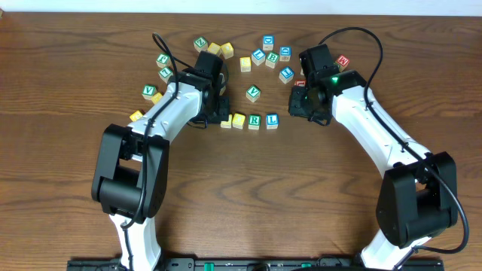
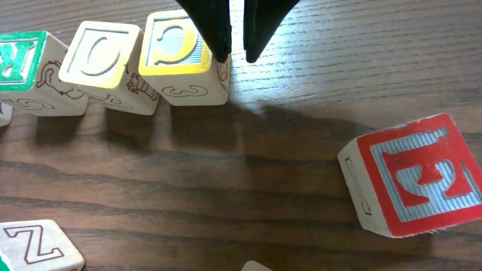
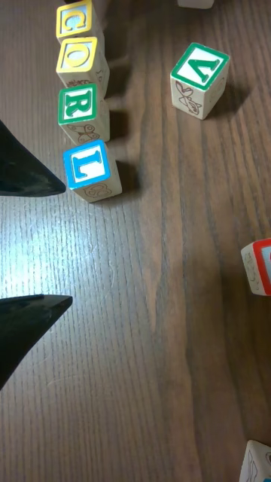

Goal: Spell out CORL

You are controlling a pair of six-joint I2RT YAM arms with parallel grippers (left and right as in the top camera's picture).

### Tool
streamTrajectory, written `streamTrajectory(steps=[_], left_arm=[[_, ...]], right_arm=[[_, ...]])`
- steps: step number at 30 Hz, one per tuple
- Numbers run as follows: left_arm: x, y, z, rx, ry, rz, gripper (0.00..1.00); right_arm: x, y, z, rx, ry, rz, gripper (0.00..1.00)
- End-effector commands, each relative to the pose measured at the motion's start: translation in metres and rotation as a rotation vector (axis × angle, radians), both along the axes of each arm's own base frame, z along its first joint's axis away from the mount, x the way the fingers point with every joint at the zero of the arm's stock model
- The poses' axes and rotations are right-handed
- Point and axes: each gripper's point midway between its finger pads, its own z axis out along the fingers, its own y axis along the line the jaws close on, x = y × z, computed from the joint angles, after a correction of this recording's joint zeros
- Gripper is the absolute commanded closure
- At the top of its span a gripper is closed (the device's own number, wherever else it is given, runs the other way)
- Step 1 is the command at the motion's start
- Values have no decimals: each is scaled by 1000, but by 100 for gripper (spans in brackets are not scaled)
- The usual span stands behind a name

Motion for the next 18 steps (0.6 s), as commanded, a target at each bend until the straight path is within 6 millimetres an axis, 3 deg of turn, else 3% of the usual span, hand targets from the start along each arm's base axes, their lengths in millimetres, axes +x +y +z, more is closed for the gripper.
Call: streamTrajectory(steps=[1, 18], left_arm=[[-3, 0, -5, -2, 15, -8, 92], [-12, -25, -5, -3, 11, -71, 92]], right_arm=[[0, -6, -7, -15, 14, -16, 63], [-2, -7, -8, -18, 22, -16, 63]])
